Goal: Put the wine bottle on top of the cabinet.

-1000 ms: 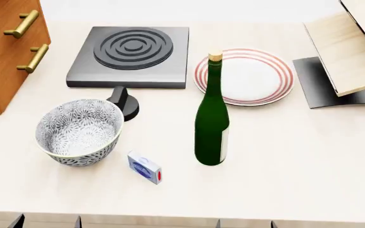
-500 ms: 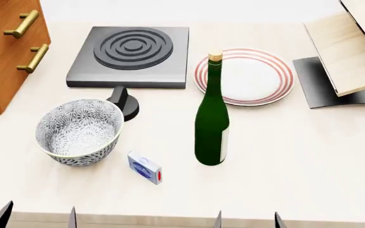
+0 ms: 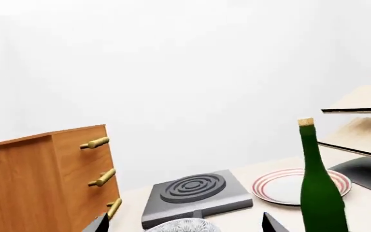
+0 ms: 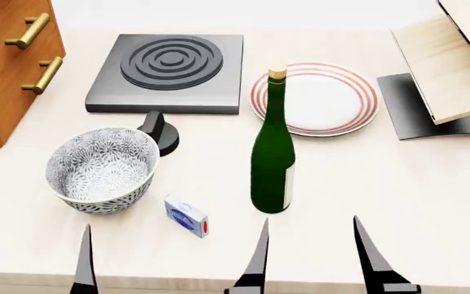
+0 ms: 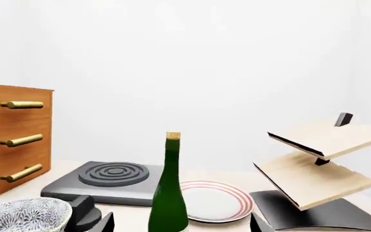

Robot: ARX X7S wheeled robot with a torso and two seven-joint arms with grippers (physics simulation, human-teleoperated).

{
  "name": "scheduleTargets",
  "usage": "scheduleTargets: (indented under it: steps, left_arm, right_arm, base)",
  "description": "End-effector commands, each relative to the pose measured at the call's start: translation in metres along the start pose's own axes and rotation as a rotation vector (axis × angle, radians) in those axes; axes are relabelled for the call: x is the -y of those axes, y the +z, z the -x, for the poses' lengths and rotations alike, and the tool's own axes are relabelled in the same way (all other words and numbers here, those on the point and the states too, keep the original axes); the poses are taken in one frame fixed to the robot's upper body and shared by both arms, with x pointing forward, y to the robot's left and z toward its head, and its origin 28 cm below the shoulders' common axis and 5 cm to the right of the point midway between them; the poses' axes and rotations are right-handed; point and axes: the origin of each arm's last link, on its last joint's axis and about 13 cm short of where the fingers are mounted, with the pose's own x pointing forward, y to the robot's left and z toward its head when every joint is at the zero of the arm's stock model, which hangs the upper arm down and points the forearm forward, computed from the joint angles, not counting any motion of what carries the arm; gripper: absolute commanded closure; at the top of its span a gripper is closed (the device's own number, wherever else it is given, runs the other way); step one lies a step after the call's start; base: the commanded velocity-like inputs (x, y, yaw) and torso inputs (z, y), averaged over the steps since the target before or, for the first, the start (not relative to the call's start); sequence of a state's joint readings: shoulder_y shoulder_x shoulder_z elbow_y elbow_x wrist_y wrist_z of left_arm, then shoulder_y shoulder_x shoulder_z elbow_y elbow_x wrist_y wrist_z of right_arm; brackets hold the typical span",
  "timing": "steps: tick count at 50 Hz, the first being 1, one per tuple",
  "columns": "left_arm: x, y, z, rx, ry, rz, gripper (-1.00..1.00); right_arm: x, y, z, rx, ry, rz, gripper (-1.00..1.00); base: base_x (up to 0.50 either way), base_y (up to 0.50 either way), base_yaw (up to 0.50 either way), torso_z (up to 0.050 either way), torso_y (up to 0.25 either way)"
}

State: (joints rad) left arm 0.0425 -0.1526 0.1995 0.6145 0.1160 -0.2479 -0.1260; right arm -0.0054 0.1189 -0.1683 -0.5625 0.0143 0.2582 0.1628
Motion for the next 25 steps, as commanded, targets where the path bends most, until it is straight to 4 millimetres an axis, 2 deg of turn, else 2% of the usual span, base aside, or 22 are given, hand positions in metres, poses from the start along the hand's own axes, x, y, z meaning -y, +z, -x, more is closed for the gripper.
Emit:
scheduleTargets:
  steps: [1, 4, 9, 12, 16, 25]
  left_arm:
    - [-0.002, 0.042, 0.003, 0.121, -0.016, -0.003, -1.00]
    - [-0.003, 0.053, 0.005, 0.149, -0.017, -0.005, -1.00]
    - [-0.004, 0.058, 0.005, 0.172, -0.012, 0.016, -1.00]
    - [-0.005, 0.068, 0.006, 0.201, -0.010, 0.015, -1.00]
    - [-0.004, 0.076, 0.008, 0.222, -0.016, 0.014, -1.00]
    - [-0.005, 0.077, 0.007, 0.227, -0.013, 0.011, -1.00]
  right_arm:
    - [-0.002, 0.045, 0.004, 0.116, 0.020, -0.019, -1.00]
    - [-0.002, 0.053, 0.006, 0.135, 0.022, -0.025, -1.00]
    - [-0.003, 0.064, 0.007, 0.152, 0.040, -0.042, -1.00]
    - [-0.003, 0.070, 0.008, 0.169, 0.051, -0.040, -1.00]
    - [-0.004, 0.071, 0.008, 0.176, 0.055, -0.041, -1.00]
    - [-0.004, 0.068, 0.006, 0.168, 0.057, -0.022, -1.00]
  base:
    - [0.00, 0.00, 0.00, 0.000, 0.000]
    - [0.00, 0.00, 0.00, 0.000, 0.000]
    - [0.00, 0.00, 0.00, 0.000, 0.000]
    - [0.00, 0.00, 0.00, 0.000, 0.000]
    - [0.00, 0.00, 0.00, 0.000, 0.000]
    - [0.00, 0.00, 0.00, 0.000, 0.000]
